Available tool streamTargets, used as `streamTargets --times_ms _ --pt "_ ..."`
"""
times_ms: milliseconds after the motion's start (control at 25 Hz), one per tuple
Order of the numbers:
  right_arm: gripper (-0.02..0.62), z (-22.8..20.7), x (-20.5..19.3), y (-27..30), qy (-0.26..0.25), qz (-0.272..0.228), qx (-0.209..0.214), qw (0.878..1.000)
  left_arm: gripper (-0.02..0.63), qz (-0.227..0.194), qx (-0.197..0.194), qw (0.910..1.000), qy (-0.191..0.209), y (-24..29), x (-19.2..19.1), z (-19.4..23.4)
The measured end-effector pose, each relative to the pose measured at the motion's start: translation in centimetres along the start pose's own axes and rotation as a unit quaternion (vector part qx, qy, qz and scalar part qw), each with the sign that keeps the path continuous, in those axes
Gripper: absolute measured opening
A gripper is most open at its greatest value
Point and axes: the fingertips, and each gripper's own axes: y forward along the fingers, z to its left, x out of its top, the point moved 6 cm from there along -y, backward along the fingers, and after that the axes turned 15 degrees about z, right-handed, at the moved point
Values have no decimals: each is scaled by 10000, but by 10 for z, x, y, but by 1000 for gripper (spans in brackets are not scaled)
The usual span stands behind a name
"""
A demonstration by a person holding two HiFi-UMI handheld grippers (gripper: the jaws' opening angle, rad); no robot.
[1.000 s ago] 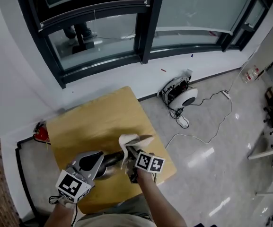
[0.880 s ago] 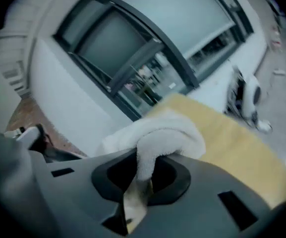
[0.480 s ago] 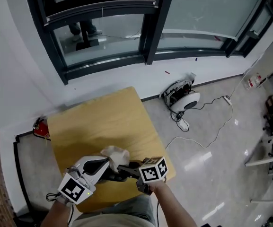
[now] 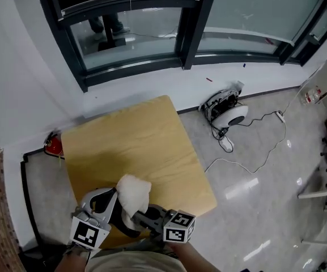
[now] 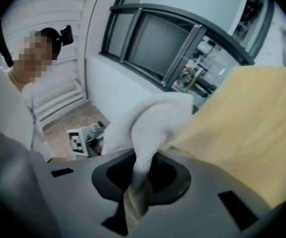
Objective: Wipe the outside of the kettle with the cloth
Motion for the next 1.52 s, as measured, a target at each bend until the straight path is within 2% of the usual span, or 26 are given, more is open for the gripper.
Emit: streamTargets --times_ms 40,120,160,200,240,280,320,360,400,480,520,560,640,680,720,800,840,880,920,1000,1120,1280,1320,1360,1440,1520 --pt "63 -30 -6 2 507 -115 -369 9980 -10 -73 -48 9999 -93 0 0 1" --pt "63 -90 -29 9 1698 34 -1250 9775 -14 -184 -150 9992 -308 -2 -2 4" --pt "63 -99 -31 12 2001 85 -1442 9691 -14 -177 -160 9992 -330 -2 -3 4" --pt "60 -88 -22 13 1949 -69 -1272 9725 -14 -145 -143 9994 -291 -2 -5 4" --pt "60 -61 -2 12 1586 -404 -792 9833 -14 -134 -125 9995 -257 -2 -5 3" --pt "60 -31 20 13 1051 -752 -262 9913 -14 -153 -118 9994 -277 -1 -4 3" --pt "60 -11 34 16 540 -945 -11 9941 -14 -174 -116 9993 -325 -2 -3 3" --pt "60 -10 37 20 258 -933 -176 9951 -14 -176 -112 9991 -365 -3 -4 3" --pt "60 -30 28 25 371 -771 -612 9945 -14 -176 -113 9990 -391 -4 -4 3" --pt "60 -91 3 35 1460 -217 -1333 9800 -14 -212 -132 9989 -389 -5 -3 2" --pt "60 -105 1 39 1805 75 -1389 9737 -14 -215 -127 9990 -363 -5 -4 1" --pt "60 -99 10 41 1706 282 -1235 9772 -14 -199 -112 9991 -350 -5 -4 -1" --pt "60 -49 46 42 461 316 -384 9977 -14 -200 -107 9989 -399 -3 -6 1" --pt "60 -29 60 45 -87 294 24 9995 -14 -217 -126 9987 -440 -2 -7 2" --pt "60 -28 63 49 -236 381 140 9989 -14 -221 -153 9985 -478 -2 -9 3" --pt "60 -78 41 61 586 889 -492 9931 -14 -189 -207 9983 -513 0 -14 4" --pt "60 -107 26 64 1166 1183 -911 9819 -15 -172 -227 9978 -600 1 -16 5" --pt "60 -122 16 62 1529 1392 -1178 9713 -14 -155 -209 9961 -840 0 -21 9" --pt "60 -121 12 55 1579 1476 -1240 9684 -14 -137 -117 9919 -1254 -5 -30 16" --pt "60 -90 8 29 1364 1395 -909 9766 -14 -163 236 9692 -2446 -25 -61 34" --pt "60 -48 -14 -4 1557 1483 -119 9765 -14 -228 194 9165 -3989 -40 -112 38" --pt "60 -9 -52 0 1685 1926 506 9654 -14 -918 -388 8487 -5194 -25 -134 30" --pt "60 -2 -59 4 1758 1965 586 9628 -14 -1045 -445 8416 -5280 -21 -131 33" --pt "60 4 -65 8 1816 2016 650 9603 -14 -1070 -451 8478 -5174 -16 -124 37" --pt "60 16 -77 18 1766 2232 705 9561 -14 -1001 -429 8770 -4679 -4 -109 45" --pt "60 25 -79 26 1450 2351 559 9595 -14 -945 -523 8961 -4305 9 -94 55"
